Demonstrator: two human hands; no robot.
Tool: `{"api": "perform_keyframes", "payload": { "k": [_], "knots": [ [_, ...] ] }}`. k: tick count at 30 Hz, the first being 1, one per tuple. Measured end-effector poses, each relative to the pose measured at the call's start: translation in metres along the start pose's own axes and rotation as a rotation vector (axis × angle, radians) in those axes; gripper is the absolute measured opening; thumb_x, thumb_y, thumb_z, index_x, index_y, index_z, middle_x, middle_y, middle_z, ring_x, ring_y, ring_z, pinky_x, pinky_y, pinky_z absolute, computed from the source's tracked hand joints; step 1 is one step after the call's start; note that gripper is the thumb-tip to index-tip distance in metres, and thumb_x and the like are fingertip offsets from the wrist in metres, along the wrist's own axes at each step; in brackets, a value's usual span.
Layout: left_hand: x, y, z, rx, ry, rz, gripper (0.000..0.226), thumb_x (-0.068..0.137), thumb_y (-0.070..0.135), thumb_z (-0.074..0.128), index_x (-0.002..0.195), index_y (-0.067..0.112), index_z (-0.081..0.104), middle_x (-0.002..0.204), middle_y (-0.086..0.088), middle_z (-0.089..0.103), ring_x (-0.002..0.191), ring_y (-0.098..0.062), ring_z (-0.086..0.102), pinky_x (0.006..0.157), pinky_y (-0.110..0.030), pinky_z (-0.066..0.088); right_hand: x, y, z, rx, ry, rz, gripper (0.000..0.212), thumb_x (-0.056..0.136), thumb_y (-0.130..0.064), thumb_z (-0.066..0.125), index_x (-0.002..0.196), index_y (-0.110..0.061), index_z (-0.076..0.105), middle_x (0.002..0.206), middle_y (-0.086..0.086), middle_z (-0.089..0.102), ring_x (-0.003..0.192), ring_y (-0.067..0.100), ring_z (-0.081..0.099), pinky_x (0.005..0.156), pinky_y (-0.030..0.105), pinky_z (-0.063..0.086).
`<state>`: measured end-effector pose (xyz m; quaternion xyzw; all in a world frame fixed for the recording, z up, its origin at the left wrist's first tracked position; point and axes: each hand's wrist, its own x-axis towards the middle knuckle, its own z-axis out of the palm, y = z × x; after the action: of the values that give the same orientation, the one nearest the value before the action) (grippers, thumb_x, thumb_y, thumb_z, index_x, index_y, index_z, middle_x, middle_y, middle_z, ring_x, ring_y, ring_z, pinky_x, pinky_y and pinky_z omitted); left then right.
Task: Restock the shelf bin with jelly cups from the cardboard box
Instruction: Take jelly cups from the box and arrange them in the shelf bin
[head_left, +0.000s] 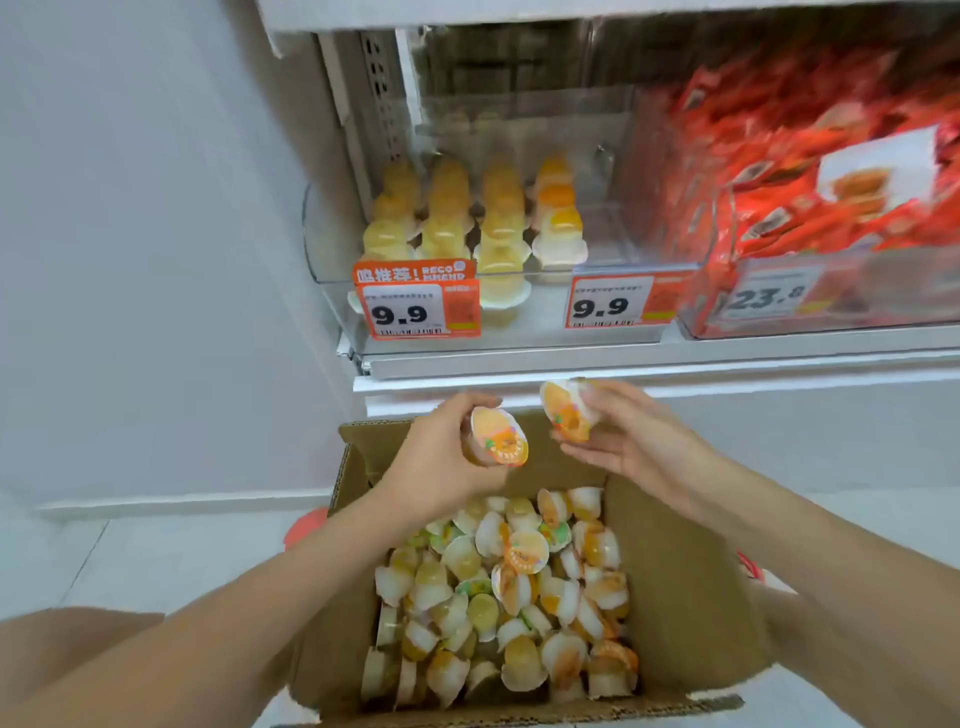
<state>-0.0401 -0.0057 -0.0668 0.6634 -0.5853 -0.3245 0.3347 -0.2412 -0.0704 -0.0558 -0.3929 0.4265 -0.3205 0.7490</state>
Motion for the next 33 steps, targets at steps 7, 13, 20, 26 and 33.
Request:
{"api": "perform_keyframes", "payload": {
  "k": [7, 13, 20, 26, 33],
  "knots": [
    [-0.013, 0.069, -0.028, -0.104, 0.074, 0.145, 0.069, 0.056, 0.030, 0.088, 0.118, 0.031, 0.058, 0.104, 0.015, 0.066, 0.100, 0.004, 0.058, 0.079, -0.013, 0.050, -0.042, -0.061, 0.039, -0.547, -0.110, -0.434, 0.037, 0.078, -0.012, 0.074, 0.110, -0.024, 0.060, 0.106, 0.010, 0.064, 0.085, 0.014, 0.070, 0.077, 0.025, 0.056],
    [-0.008, 0.074, -0.021, -0.264, 0.152, 0.140, 0.076, 0.052, 0.047, 0.077, 0.124, 0.028, 0.062, 0.109, 0.015, 0.069, 0.103, 0.003, 0.060, 0.081, -0.012, 0.049, -0.033, -0.062, 0.039, -0.502, -0.079, -0.404, 0.041, 0.077, -0.019, 0.074, 0.115, -0.022, 0.059, 0.103, 0.011, 0.066, 0.085, 0.015, 0.069, 0.080, 0.028, 0.057],
    [-0.008, 0.079, -0.017, -0.281, 0.222, 0.125, 0.061, 0.064, 0.034, 0.082, 0.122, 0.031, 0.062, 0.101, 0.020, 0.070, 0.098, 0.002, 0.063, 0.084, -0.026, 0.055, -0.031, -0.064, 0.044, -0.308, -0.164, -0.245, 0.045, 0.073, -0.025, 0.069, 0.116, -0.022, 0.060, 0.094, 0.008, 0.074, 0.088, 0.016, 0.071, 0.079, 0.026, 0.057],
    [-0.005, 0.077, -0.021, -0.197, 0.248, 0.142, 0.071, 0.059, 0.031, 0.088, 0.125, 0.028, 0.060, 0.102, 0.025, 0.065, 0.099, 0.010, 0.060, 0.088, -0.018, 0.051, -0.030, -0.065, 0.049, -0.293, -0.186, -0.145, 0.051, 0.071, -0.033, 0.068, 0.118, -0.021, 0.056, 0.097, 0.015, 0.070, 0.087, 0.020, 0.067, 0.091, 0.032, 0.054],
    [-0.005, 0.078, -0.026, -0.002, 0.127, 0.256, 0.085, 0.064, 0.036, 0.084, 0.138, 0.034, 0.043, 0.122, 0.017, 0.057, 0.113, 0.002, 0.052, 0.097, -0.019, 0.044, -0.034, -0.076, 0.051, -0.536, -0.054, -0.243, 0.046, 0.068, -0.017, 0.082, 0.108, -0.023, 0.060, 0.088, 0.002, 0.072, 0.075, 0.011, 0.068, 0.072, 0.025, 0.054]
  ]
}}
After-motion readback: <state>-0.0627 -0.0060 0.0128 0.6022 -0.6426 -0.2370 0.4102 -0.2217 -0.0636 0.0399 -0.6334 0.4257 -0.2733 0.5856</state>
